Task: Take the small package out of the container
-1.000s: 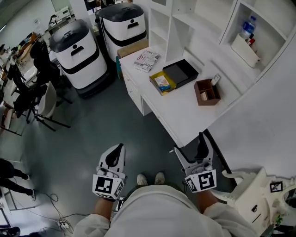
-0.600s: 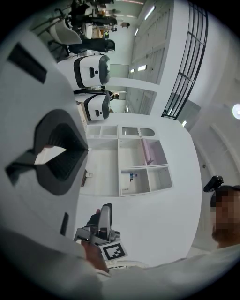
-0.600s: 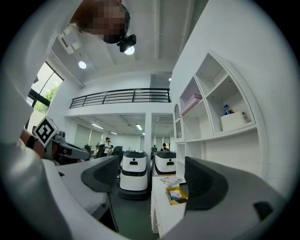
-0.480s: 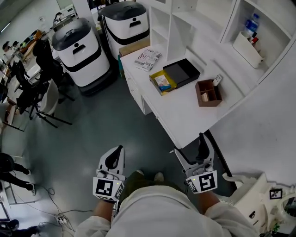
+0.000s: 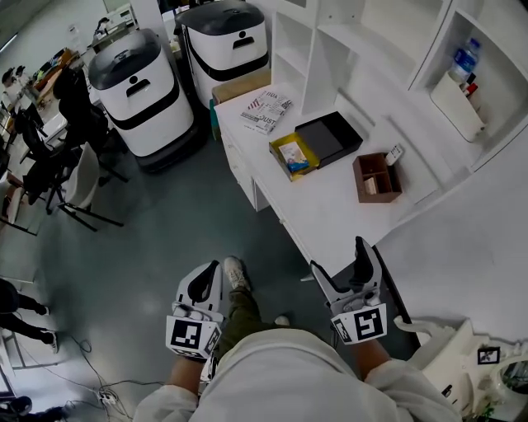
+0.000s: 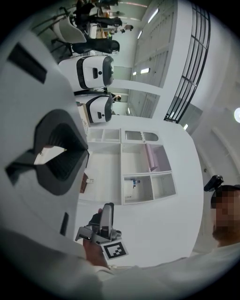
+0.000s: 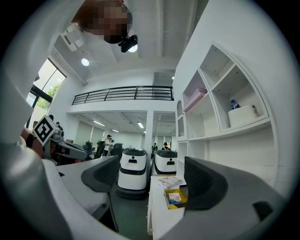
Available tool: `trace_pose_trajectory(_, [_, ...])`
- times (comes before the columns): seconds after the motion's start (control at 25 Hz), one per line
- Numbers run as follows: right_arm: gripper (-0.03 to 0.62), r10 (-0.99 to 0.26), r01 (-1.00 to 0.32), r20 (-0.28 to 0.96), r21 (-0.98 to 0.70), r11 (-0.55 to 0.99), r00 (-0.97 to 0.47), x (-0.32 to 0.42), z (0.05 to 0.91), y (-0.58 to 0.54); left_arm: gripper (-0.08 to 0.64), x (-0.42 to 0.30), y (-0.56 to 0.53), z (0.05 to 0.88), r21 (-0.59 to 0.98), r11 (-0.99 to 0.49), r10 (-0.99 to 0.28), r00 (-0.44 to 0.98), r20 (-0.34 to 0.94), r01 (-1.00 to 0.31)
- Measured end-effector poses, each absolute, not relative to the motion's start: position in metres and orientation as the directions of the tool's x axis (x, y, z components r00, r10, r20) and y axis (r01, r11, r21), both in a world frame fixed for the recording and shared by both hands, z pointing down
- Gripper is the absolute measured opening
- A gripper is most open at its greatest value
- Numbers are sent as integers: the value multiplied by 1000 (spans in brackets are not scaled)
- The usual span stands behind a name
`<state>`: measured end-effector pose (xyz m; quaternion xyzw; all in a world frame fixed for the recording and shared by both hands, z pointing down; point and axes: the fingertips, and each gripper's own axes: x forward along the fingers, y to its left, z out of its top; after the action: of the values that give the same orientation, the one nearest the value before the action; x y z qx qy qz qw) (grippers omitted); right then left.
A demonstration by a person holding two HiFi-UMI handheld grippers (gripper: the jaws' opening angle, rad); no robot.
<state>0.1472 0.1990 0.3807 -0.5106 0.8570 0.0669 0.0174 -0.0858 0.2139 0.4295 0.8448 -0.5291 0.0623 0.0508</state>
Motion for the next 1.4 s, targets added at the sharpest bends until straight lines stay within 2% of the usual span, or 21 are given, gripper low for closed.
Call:
trace_pose_trajectory(0.88, [419, -964, -955, -25, 146, 258, -264, 83, 370, -69, 8, -191, -88, 403, 26, -570, -810, 567, 148, -821])
trace_pose_trajectory(1.4, [419, -951, -943, 102, 138, 303, -291, 89, 420, -153, 8, -164, -173, 386, -12, -590, -803, 585, 115, -808])
